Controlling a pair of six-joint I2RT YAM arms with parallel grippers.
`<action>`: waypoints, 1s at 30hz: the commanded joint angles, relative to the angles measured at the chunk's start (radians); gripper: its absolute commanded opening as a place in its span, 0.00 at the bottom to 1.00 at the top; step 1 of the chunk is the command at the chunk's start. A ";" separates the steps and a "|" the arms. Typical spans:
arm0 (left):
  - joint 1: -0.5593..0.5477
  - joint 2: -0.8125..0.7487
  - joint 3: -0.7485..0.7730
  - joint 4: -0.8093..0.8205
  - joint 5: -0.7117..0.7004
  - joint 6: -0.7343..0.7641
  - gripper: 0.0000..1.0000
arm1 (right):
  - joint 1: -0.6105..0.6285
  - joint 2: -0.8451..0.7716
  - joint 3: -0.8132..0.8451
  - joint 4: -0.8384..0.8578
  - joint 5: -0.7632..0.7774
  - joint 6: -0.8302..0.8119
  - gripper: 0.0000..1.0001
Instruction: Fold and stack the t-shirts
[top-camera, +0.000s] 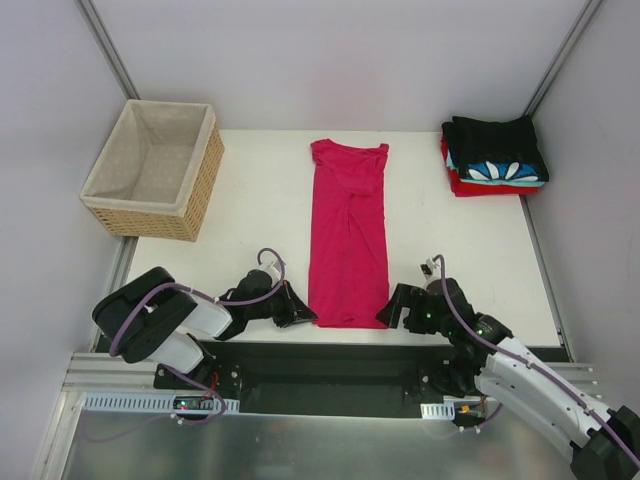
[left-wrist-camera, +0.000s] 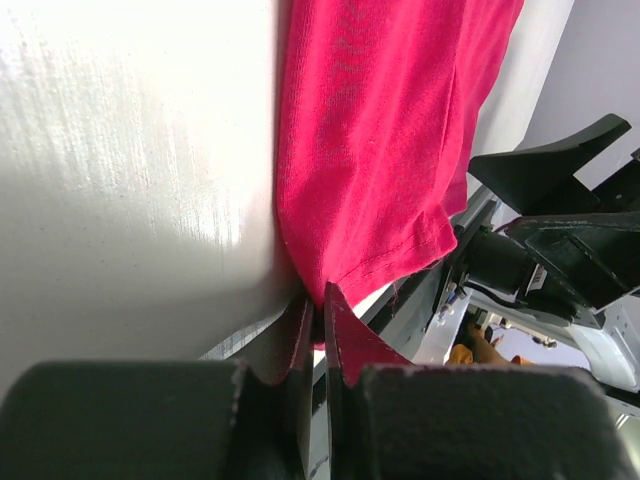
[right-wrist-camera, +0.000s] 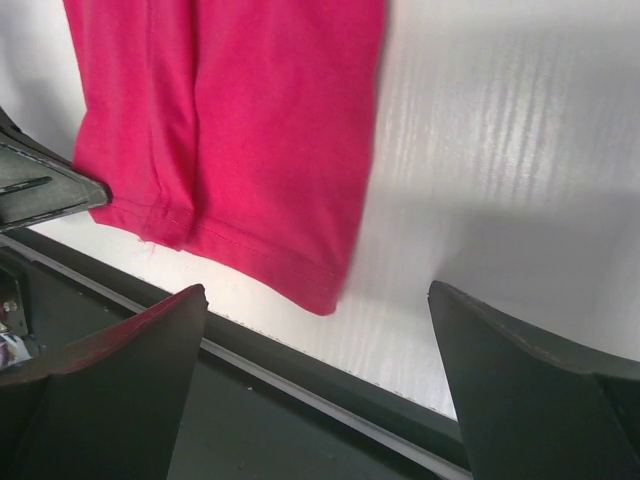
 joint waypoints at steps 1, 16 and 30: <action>0.011 0.016 -0.028 -0.150 -0.047 0.062 0.00 | 0.006 0.049 -0.026 0.028 -0.038 0.035 1.00; 0.012 0.013 -0.028 -0.158 -0.050 0.063 0.00 | 0.065 0.110 -0.089 0.063 -0.013 0.108 0.64; 0.017 0.007 -0.038 -0.155 -0.051 0.059 0.00 | 0.098 0.185 -0.083 0.103 0.019 0.127 0.41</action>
